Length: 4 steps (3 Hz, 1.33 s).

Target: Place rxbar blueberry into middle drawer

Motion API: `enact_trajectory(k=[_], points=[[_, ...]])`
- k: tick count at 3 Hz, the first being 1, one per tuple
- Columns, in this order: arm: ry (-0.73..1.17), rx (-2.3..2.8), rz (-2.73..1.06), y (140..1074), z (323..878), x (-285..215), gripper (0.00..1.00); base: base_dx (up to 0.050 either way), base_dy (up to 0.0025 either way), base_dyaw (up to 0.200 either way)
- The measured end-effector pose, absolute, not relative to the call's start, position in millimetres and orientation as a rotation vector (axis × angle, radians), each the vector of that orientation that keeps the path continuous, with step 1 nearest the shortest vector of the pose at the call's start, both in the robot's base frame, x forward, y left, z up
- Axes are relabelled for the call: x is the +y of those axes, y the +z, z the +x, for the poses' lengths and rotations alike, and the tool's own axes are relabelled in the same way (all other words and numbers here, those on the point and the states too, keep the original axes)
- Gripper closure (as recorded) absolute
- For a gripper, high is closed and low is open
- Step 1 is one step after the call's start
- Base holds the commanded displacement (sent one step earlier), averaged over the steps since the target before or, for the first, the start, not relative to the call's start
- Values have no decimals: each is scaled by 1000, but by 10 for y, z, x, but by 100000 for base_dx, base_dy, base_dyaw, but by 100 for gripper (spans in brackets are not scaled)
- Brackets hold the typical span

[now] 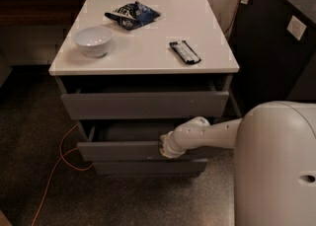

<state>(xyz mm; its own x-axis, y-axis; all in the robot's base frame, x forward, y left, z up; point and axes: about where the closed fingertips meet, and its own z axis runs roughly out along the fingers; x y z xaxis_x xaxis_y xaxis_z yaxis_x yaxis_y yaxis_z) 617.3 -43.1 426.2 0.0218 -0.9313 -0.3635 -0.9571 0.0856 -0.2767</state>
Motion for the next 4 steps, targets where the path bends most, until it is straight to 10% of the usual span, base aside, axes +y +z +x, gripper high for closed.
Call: enact_trajectory(k=[4], points=[[106, 1918, -1858, 4246, 6104, -396, 100, 0, 0, 0]])
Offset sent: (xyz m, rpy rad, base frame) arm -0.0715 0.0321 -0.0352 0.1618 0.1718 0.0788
